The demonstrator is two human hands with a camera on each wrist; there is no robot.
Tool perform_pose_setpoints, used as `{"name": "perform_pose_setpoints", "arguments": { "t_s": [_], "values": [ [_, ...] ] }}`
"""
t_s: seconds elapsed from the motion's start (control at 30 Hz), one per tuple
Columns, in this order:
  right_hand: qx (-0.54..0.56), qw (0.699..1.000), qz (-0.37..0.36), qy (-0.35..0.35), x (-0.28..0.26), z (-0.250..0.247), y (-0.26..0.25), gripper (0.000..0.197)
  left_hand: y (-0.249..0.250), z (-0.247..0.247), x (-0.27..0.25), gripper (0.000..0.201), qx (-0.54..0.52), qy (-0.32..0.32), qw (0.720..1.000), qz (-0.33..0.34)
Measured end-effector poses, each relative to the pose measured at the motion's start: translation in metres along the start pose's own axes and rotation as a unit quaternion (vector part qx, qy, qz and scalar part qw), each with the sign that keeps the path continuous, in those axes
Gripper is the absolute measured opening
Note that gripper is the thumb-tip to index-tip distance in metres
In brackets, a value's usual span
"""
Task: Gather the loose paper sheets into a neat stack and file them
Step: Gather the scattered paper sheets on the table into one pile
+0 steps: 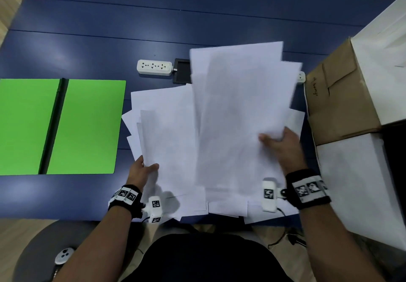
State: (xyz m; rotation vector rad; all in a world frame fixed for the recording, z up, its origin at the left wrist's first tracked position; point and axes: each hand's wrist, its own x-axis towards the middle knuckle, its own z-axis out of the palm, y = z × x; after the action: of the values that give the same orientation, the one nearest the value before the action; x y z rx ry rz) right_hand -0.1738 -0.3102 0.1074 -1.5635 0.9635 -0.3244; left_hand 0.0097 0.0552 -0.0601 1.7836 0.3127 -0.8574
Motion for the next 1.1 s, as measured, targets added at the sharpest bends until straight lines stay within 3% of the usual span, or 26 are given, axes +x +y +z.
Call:
{"name": "perform_pose_setpoints", "arguments": {
  "t_s": [0.13,0.27,0.3,0.37,0.43,0.5,0.53,0.63,0.67,0.77,0.87,1.0,1.1],
  "values": [
    [-0.058,0.997,0.031,-0.049,-0.005,0.081,0.04,0.029,0.003,0.004,0.0,0.029,-0.04,0.014,0.999,-0.016],
    [-0.186,0.977,0.086,-0.061,-0.015,0.151,0.084,0.037,-0.008,-0.003,0.011,0.099,-0.1,0.011,0.989,-0.112],
    [-0.213,0.968,0.109,-0.072,-0.018,0.163,0.089,0.038,-0.007,-0.004,0.009,0.106,-0.115,0.0,0.987,-0.114],
    [-0.272,0.945,0.14,-0.119,-0.023,0.182,0.098,0.038,0.005,0.0,-0.006,0.093,-0.1,-0.028,0.99,-0.099],
    [-0.309,0.926,0.129,-0.176,-0.025,0.194,0.101,0.036,0.009,0.004,-0.014,0.054,-0.046,-0.028,0.997,-0.051],
    [-0.318,0.928,0.1,-0.167,-0.022,0.197,0.102,0.047,0.004,0.005,-0.014,0.022,-0.018,-0.008,0.999,-0.031],
    [-0.327,0.932,0.084,-0.132,-0.017,0.196,0.101,0.052,0.003,0.004,-0.013,0.016,-0.016,0.002,0.999,-0.032],
    [-0.352,0.934,0.059,-0.008,-0.001,0.184,0.099,0.031,0.002,-0.001,-0.015,0.02,-0.034,0.008,0.999,-0.034],
    [-0.356,0.932,0.071,-0.002,0.004,0.18,0.098,0.038,0.001,-0.004,-0.015,0.024,-0.043,0.009,0.998,-0.035],
    [-0.398,0.912,0.096,-0.03,0.016,0.169,0.098,0.051,-0.004,-0.013,-0.018,0.032,-0.062,0.025,0.996,-0.05],
    [-0.451,0.886,0.094,-0.051,0.023,0.165,0.103,0.034,-0.008,-0.02,-0.018,0.032,-0.065,0.033,0.996,-0.06],
    [-0.405,0.903,0.11,-0.089,0.025,0.167,0.109,0.022,-0.006,-0.018,-0.019,0.036,-0.05,0.035,0.996,-0.059],
    [-0.407,0.901,0.144,-0.042,0.031,0.158,0.107,0.025,-0.004,-0.014,-0.019,0.037,-0.049,0.04,0.997,-0.055]
  ]
}}
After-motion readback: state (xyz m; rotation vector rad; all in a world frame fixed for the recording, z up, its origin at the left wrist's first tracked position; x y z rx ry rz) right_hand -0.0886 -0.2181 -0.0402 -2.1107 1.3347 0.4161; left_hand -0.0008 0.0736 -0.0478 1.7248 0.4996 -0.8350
